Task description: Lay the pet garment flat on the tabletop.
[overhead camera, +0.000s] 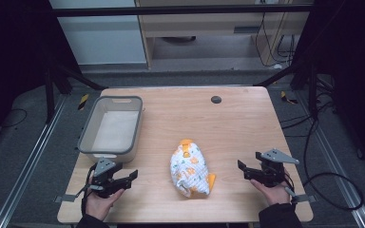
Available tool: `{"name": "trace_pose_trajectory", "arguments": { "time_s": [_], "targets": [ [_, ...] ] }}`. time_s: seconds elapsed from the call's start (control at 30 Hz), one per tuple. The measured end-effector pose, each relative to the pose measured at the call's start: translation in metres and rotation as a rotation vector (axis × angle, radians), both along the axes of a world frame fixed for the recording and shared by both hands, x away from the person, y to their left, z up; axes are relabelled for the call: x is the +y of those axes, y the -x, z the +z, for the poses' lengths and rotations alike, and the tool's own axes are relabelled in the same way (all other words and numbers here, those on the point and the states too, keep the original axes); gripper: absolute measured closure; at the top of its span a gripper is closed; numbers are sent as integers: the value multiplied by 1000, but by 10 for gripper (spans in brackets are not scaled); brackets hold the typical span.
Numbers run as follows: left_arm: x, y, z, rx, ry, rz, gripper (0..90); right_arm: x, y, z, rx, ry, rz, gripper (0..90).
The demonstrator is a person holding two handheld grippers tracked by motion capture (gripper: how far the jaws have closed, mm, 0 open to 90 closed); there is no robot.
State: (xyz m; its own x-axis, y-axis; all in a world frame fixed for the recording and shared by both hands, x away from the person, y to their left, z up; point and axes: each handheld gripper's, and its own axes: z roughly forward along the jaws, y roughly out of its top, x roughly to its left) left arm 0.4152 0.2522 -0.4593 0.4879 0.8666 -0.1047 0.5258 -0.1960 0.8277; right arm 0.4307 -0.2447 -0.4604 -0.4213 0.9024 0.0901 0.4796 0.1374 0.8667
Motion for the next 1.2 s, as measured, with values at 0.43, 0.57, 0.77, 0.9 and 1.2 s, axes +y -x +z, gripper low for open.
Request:
{"name": "trace_pose_trajectory", "arguments": {
  "time_s": [0.43, 0.57, 0.77, 0.9, 1.2],
  "targets": [
    [-24, -22, 28, -79, 23, -1, 304, 9, -17, 33, -59, -14, 7, 209],
    [-30, -27, 32, -86, 32, -6, 307, 18, -23, 42, -69, -7, 29, 214],
    [-43, -37, 40, -109, 25, -16, 310, 35, -32, 52, -88, -12, 59, 214],
    [-50, -42, 41, -112, 32, -24, 311, 47, -38, 55, -90, -10, 82, 221],
    [-62, -49, 30, -86, 16, -51, 323, 66, -43, 40, -54, -8, 145, 271]
  ]
}}
